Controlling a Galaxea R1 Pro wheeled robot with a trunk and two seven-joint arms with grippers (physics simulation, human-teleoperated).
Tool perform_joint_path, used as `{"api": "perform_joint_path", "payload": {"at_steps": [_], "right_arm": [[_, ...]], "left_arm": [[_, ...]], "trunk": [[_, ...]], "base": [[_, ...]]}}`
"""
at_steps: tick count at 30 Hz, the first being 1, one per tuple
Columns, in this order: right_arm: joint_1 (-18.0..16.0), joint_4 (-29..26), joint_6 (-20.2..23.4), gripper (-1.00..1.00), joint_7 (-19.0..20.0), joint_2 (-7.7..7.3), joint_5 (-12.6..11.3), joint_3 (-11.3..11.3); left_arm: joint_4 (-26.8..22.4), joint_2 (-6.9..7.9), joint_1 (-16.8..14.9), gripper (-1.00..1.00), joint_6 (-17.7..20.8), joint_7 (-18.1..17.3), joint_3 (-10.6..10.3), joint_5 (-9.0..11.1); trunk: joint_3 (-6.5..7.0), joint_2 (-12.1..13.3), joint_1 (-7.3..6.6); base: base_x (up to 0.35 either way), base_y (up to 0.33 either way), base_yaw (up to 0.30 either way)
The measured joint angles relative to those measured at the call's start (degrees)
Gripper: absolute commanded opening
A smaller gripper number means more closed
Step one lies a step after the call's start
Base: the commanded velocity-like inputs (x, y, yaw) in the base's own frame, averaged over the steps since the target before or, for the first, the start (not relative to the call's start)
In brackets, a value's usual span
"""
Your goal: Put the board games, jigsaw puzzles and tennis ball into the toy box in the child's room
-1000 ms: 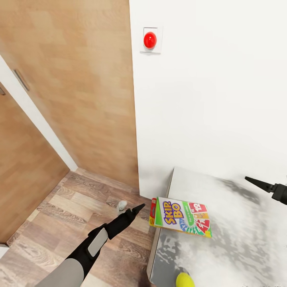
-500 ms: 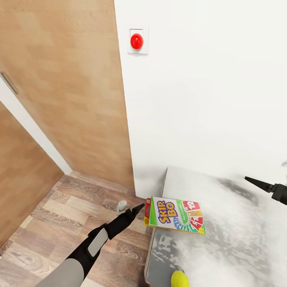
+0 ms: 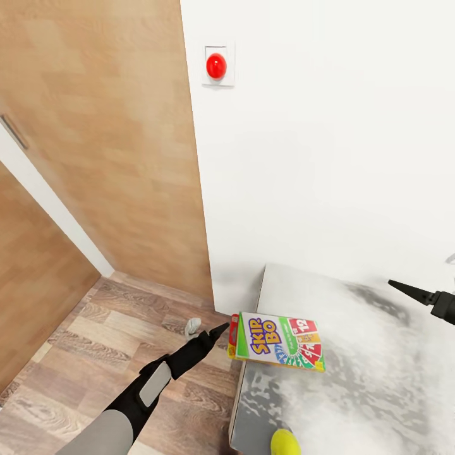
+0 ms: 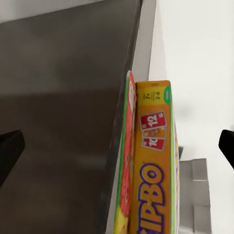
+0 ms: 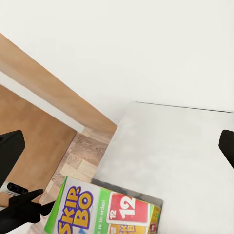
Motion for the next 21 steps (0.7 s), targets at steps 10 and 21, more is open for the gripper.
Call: {"api": "perform_joint_path", "payload": {"at_steps": [10,21], "right_arm": [[0.0,0.0,0.0,1.0,0.0,0.0,0.0,-0.1],[0.0,-0.02,0.0,1.0,0.01,0.0,0.02,0.0]], "left_arm": [[0.0,0.0,0.0,1.0,0.0,0.0,0.0,0.0],[0.0,-0.06,0.0,1.0,0.01,0.0,0.01,0.0]], "trunk": [[0.01,0.0,0.0],[0.14,0.0,0.0]], "base": [[0.0,0.0,-0.004],[0.0,0.0,-0.08]]}}
